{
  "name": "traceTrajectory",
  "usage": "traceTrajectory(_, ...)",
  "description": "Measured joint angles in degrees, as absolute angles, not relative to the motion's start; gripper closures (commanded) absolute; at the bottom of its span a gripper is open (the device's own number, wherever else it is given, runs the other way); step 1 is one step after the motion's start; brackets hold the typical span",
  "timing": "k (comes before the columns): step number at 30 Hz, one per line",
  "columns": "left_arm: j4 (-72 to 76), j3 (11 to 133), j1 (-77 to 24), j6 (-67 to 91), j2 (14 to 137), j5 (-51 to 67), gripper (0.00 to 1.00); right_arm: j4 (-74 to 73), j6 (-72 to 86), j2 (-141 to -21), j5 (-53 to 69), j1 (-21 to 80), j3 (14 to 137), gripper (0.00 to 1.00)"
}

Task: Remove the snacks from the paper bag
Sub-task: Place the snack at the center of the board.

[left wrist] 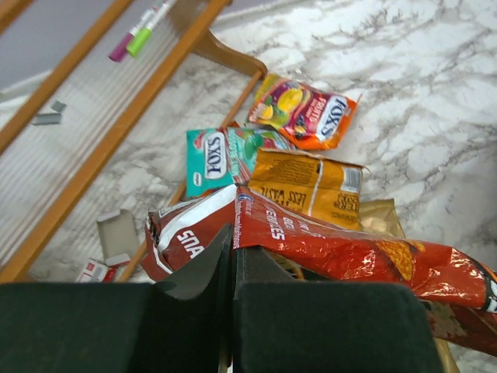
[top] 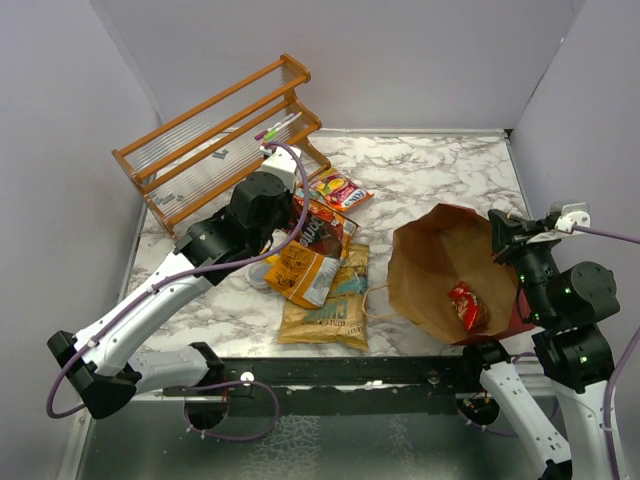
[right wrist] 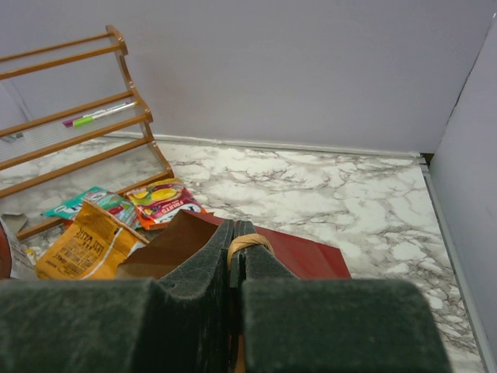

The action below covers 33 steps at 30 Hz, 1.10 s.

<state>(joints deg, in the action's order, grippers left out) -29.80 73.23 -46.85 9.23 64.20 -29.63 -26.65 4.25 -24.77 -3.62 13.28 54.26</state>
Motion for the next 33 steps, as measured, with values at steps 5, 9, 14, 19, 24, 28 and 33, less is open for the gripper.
traceTrajectory(5,-34.3,73.7,-44.0,12.7,66.7,-22.1,1.0,-26.7,4.2,-24.2,-5.0,13.3,54.2,0.98)
traceTrajectory(9,-37.9,74.7,-43.1,15.4,69.1,-16.8,1.0,-26.6,4.1,-24.2,-5.4,13.3,53.9,0.98)
traceTrajectory(14,-43.0,77.7,-43.0,19.9,70.7,-8.4,1.0,-26.7,3.4,-24.2,-6.0,13.3,53.8,0.98)
traceTrajectory(19,-44.0,76.8,-42.6,25.5,70.3,-2.6,1.0,-26.6,3.0,-24.1,-6.5,13.3,53.8,0.98)
traceTrajectory(24,-41.0,68.8,-38.7,29.6,71.3,3.6,1.0,-26.6,2.9,-23.9,-6.5,13.3,53.7,0.98)
traceTrajectory(28,-37.4,64.8,-34.5,31.0,76.0,7.0,1.0,-26.6,2.8,-23.9,-6.5,13.3,53.6,0.98)
traceTrajectory(33,-34.2,63.3,-30.5,30.9,80.1,9.1,1.0,-26.6,2.7,-23.9,-6.5,13.3,53.6,0.98)
